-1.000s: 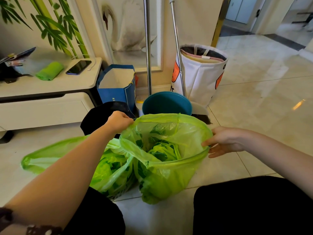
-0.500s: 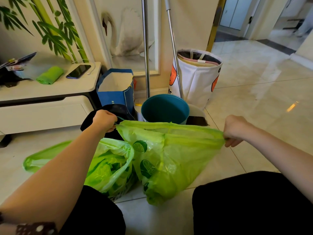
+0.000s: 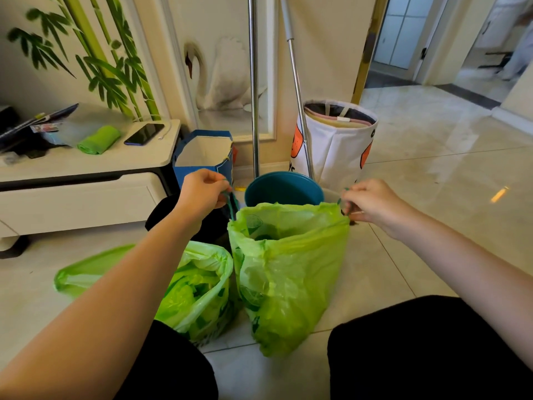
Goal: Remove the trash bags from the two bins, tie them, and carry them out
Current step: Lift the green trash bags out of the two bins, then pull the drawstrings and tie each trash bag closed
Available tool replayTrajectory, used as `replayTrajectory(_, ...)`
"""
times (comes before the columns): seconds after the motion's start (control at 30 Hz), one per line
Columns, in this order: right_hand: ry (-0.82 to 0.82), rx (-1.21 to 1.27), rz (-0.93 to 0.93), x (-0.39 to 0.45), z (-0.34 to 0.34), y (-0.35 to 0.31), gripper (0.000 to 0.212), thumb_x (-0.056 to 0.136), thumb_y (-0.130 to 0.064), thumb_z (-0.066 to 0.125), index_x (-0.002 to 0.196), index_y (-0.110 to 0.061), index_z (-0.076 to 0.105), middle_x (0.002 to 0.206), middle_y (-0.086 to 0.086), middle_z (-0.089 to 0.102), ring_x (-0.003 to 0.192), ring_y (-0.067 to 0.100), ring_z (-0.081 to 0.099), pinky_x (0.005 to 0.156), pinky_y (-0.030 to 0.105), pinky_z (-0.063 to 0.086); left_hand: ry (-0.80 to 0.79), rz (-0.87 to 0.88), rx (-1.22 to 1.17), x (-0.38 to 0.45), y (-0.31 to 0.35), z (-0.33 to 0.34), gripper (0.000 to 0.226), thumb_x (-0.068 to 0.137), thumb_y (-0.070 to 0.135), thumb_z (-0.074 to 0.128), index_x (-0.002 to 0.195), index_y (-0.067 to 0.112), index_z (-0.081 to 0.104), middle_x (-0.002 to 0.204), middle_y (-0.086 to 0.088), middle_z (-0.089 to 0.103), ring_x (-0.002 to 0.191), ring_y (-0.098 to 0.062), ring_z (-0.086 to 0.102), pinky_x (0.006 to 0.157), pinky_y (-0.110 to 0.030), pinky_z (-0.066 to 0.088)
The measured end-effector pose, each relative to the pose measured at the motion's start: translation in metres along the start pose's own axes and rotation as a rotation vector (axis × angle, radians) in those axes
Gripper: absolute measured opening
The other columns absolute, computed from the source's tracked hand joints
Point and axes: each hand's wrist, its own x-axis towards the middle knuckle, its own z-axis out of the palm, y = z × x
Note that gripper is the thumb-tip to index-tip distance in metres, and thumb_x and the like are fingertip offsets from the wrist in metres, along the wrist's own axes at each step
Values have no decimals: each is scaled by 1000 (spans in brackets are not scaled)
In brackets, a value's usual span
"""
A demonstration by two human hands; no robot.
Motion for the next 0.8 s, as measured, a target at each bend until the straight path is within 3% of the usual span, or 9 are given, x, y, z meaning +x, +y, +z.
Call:
replayTrajectory(0.07, 46, 22, -129, -6, 5, -18, 29, 88, -7, 56, 60, -3, 55, 56, 9, 49, 57, 23, 50, 67, 36, 51, 8, 60, -85, -6, 16, 3, 14, 90, 6, 57, 79, 14, 59, 79, -5, 68, 72, -18, 62, 69, -29, 55)
replayTrajectory(0.17, 133, 86, -365, -21, 11, -55, 24, 88, -13, 61, 77, 8, 63, 54, 4, 49, 60, 21, 49, 69, 35, 47, 41, 170, -193, -13, 42, 7, 7, 90, 7, 59, 86, 13, 59, 83, -4, 70, 76, -18, 66, 73, -33, 57)
replayTrajectory(0.27, 130, 235, -517, -32, 24, -87, 10, 90, -11, 60, 85, -5, 66, 62, 1, 56, 60, 13, 53, 66, 29, 52, 22, 241, -287, -19, 58, 12, 3, 90, 7, 59, 92, 9, 58, 82, -5, 71, 69, -16, 66, 69, -31, 57)
replayTrajectory(0.33, 110, 101, -517, -27, 37, -87, 11, 90, -14, 60, 93, -8, 68, 68, -2, 60, 64, 9, 57, 73, 28, 54, -13, 229, -246, -23, 57, 16, 3, 90, 6, 59, 93, 7, 59, 80, -4, 70, 64, -14, 64, 66, -29, 57)
replayTrajectory(0.4, 124, -40, -479, -21, 46, -76, 11, 88, -18, 62, 89, -12, 71, 69, -3, 64, 69, 11, 61, 83, 38, 57, -19, 216, -186, -25, 51, 17, 4, 89, 4, 60, 93, 4, 61, 78, -4, 70, 59, -10, 63, 61, -25, 56)
replayTrajectory(0.47, 179, -28, -522, -20, 46, -72, 10, 86, -18, 63, 84, -14, 72, 69, -2, 66, 71, 13, 63, 84, 44, 57, 9, 259, -195, -26, 50, 15, 4, 88, 4, 62, 92, 4, 62, 80, -5, 71, 62, -11, 65, 62, -23, 55)
replayTrajectory(0.57, 188, 62, -600, -22, 44, -78, 14, 88, -15, 63, 95, -6, 71, 72, 1, 66, 71, 12, 64, 81, 40, 58, -7, 340, -229, -27, 60, 15, 3, 88, 7, 63, 91, 7, 64, 84, -6, 73, 68, -16, 65, 63, -21, 54)
replayTrajectory(0.67, 107, -13, -560, -24, 52, -79, 17, 88, -16, 62, 98, -5, 70, 79, 7, 69, 77, 18, 67, 82, 38, 58, -47, 333, -195, -33, 64, 22, 5, 88, 3, 62, 92, 2, 64, 79, -9, 69, 63, -15, 62, 58, -18, 52)
replayTrajectory(0.8, 37, -49, -515, -28, 59, -71, 12, 88, -17, 62, 92, -9, 71, 80, 8, 70, 79, 20, 68, 80, 36, 59, -44, 285, -165, -36, 62, 27, 4, 87, 6, 64, 87, 9, 64, 75, -3, 70, 59, -7, 63, 55, -15, 52)
